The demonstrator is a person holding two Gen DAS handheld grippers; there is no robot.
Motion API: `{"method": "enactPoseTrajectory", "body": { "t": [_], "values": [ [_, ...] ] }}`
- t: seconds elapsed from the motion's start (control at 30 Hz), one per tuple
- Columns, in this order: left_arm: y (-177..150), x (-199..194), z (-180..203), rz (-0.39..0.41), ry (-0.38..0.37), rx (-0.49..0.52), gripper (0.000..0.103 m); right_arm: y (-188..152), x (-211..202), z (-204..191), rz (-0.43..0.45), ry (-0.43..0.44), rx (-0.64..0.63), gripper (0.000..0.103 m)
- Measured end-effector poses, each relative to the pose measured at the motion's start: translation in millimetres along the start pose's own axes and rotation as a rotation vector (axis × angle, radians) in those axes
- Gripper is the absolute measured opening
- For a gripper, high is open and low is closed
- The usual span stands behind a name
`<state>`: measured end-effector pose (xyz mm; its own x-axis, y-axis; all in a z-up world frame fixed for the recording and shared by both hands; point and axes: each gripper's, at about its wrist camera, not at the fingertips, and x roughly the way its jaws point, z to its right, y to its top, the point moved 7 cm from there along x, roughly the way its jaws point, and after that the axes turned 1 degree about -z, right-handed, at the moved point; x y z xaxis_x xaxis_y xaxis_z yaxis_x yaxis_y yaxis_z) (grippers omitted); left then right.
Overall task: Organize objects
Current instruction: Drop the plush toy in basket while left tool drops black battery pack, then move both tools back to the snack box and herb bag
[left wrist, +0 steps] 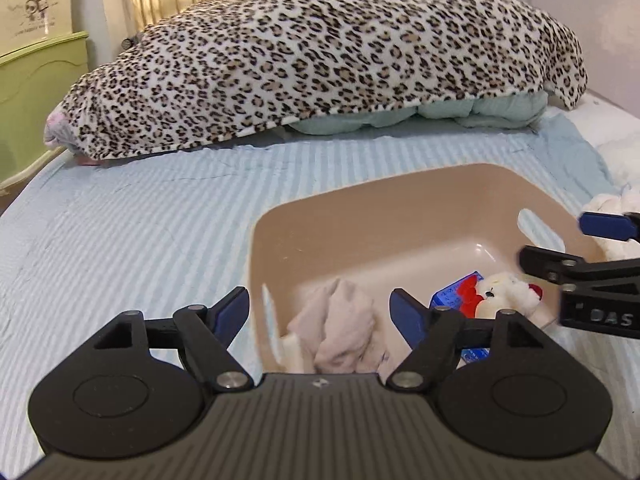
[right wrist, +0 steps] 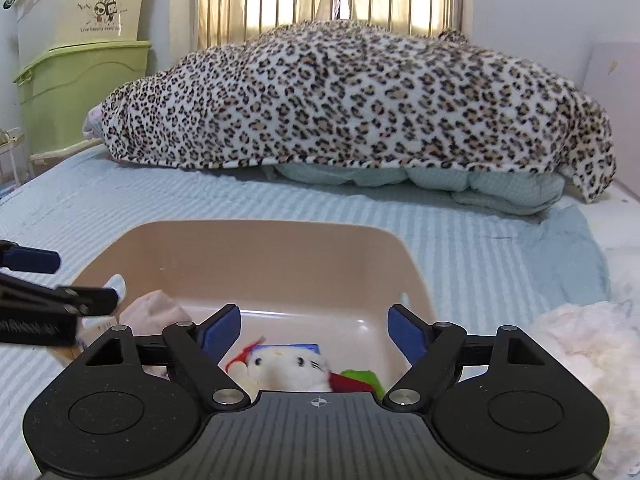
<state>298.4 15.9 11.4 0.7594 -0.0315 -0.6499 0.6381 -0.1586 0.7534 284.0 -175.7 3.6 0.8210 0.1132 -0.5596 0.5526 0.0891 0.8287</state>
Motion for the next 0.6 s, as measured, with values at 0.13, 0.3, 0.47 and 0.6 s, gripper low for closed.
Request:
{"method": "enactPoseTrajectory", "body": {
  "t": [0.13,0.3,0.47,0.6],
  "values": [
    [-6,-18,-13,0.01,-0.003,-0.033,0.079,-5,-24,6,0.023,0.011,0.024,0.087],
    [-18,-36,-22,0.018,-0.015,-0.069,0.079,-24,-47,3,0.024,0.036,0.042,0.087],
    [-36,-48,-24,0.005,-0.029,-0.071,0.082,-51,-55,-13,-0.015,0.062,0.021,0.088],
    [-53,-46,-21,-0.023,-0.035,-0.063,0.086,-76,-50,-28,-0.072,0.076,-0.005,0.088]
  ]
}}
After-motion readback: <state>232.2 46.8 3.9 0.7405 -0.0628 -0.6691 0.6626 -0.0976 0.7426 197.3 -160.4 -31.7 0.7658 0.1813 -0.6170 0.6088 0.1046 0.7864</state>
